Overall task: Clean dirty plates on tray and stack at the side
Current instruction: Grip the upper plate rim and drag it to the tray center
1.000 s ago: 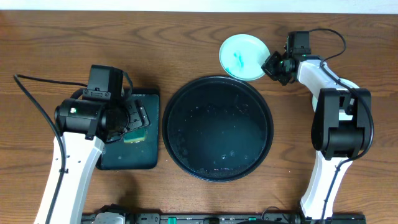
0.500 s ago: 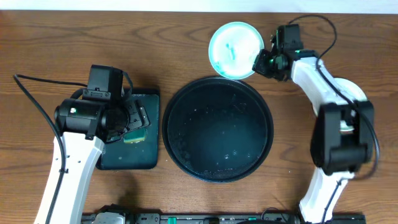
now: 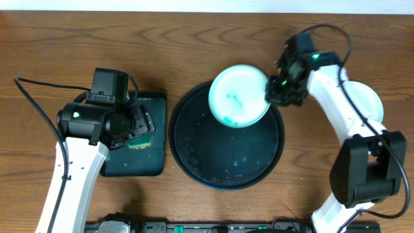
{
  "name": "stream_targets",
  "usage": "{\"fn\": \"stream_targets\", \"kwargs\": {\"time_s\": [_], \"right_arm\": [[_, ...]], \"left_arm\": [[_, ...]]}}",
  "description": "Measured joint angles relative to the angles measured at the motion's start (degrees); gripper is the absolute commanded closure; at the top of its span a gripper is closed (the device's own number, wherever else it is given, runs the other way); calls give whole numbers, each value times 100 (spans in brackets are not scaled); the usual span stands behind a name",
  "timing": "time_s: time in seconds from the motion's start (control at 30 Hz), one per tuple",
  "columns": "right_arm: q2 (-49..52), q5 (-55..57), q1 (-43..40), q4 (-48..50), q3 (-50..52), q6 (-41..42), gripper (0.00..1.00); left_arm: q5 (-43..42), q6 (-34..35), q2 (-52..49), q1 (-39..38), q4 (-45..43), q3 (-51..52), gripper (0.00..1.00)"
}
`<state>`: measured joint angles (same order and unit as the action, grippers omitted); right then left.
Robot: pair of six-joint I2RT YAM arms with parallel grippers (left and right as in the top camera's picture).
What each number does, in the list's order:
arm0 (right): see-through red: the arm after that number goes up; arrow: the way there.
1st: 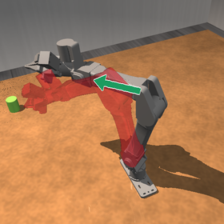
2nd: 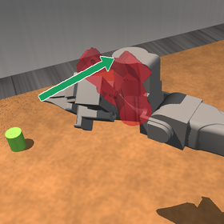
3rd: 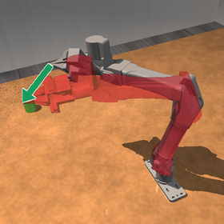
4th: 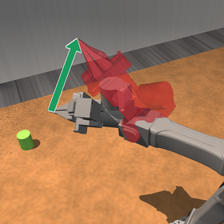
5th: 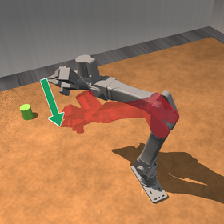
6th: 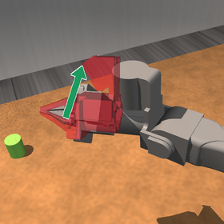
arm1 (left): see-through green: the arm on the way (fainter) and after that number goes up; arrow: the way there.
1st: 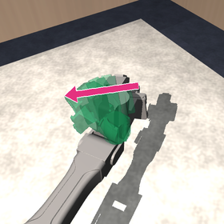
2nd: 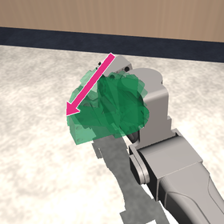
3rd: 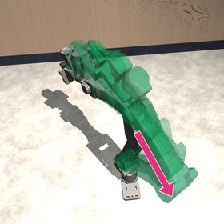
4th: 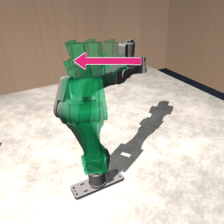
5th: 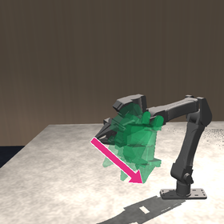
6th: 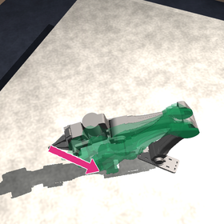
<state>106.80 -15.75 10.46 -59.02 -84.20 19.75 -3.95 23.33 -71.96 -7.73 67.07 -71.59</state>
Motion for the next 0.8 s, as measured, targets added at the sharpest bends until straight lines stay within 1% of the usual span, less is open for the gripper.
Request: {"fn": "stream_targets", "kwargs": {"time_s": [0.1,0.27,0.4,0.57,0.67,0.77,0.8], "right_arm": [[0,-153,269,409,605,-70,99],[0,-413,531,1209,1626,-63,99],[0,-485,527,1443,1974,85,99],[0,-514,527,1659,2118,592,99],[0,-527,529,1777,2170,835,99],[-2,-525,549,1843,2184,857,99],[-2,-507,566,1864,2186,844,93]], "left_arm": [[184,11,-2,0,0,0,31],[446,11,-120,0,-22,4,37],[562,140,-374,2,-310,339,39],[584,522,-723,63,-767,1086,39],[588,671,-782,85,-1021,1449,38],[592,726,-782,87,-1340,1716,38],[599,741,-782,87,-1502,1814,38]]}}
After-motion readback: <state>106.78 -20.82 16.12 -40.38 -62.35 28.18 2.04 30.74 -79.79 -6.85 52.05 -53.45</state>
